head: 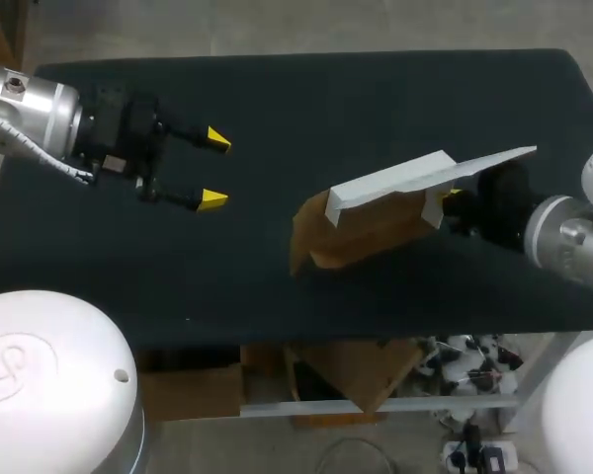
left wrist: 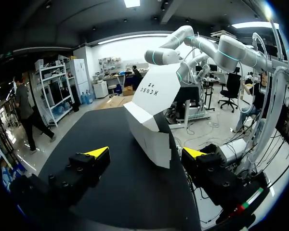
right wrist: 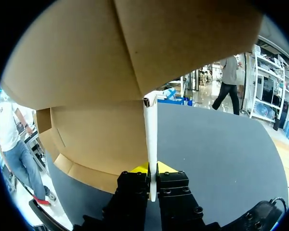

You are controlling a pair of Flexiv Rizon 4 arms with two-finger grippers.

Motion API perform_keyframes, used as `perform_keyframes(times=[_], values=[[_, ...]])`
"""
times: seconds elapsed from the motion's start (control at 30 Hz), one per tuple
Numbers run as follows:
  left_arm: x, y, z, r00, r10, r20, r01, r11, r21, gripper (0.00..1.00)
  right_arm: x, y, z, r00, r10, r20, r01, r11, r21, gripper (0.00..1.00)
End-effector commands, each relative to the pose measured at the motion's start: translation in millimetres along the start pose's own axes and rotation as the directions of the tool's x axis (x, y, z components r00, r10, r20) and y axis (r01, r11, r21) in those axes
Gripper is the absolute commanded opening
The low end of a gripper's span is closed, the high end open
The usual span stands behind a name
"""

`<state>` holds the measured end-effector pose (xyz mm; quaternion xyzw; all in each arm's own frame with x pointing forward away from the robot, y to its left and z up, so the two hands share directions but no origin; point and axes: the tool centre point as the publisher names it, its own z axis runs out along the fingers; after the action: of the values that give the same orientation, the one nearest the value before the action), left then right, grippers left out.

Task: Assemble the packaging by folding the flat box into shape, placing the metal phone stand inside, and closing the box properly

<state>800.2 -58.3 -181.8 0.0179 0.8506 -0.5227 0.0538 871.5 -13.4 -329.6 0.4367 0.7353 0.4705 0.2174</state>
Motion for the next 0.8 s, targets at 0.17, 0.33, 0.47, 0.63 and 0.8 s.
perform_keyframes(times=[0.17,0.33,0.47,0.63,0.8], values=[[0.7,-0.9,-13.6,1.0,-0.012,0.007,0.012,1.0,-0.016,1.0,-11.1,17.5,-11.0,0.939,0.032,-0.342,-0.024,0.999,0.027,0.0],[-0.7,-1.0,-16.5,1.0,-0.017,0.009,0.017,1.0,-0.021,1.0,-12.9,23.1,-8.0,0.918,0.075,-0.39,-0.047,0.996,0.08,0.0],[-1.8,-0.4,-17.7,1.0,-0.024,0.004,0.024,0.999,-0.025,1.0,-14.2,24.7,-4.6,0.89,0.121,-0.44,-0.075,0.99,0.121,0.0],[-2.8,2.3,-21.7,0.999,-0.037,-0.005,0.037,0.999,-0.033,1.0,-13.3,26.0,0.9,0.86,0.164,-0.483,-0.084,0.98,0.183,0.0],[-2.8,7.4,-25.7,0.999,-0.054,-0.002,0.053,0.998,-0.035,1.0,-11.6,22.3,8.1,0.819,0.213,-0.532,-0.096,0.966,0.24,0.0]])
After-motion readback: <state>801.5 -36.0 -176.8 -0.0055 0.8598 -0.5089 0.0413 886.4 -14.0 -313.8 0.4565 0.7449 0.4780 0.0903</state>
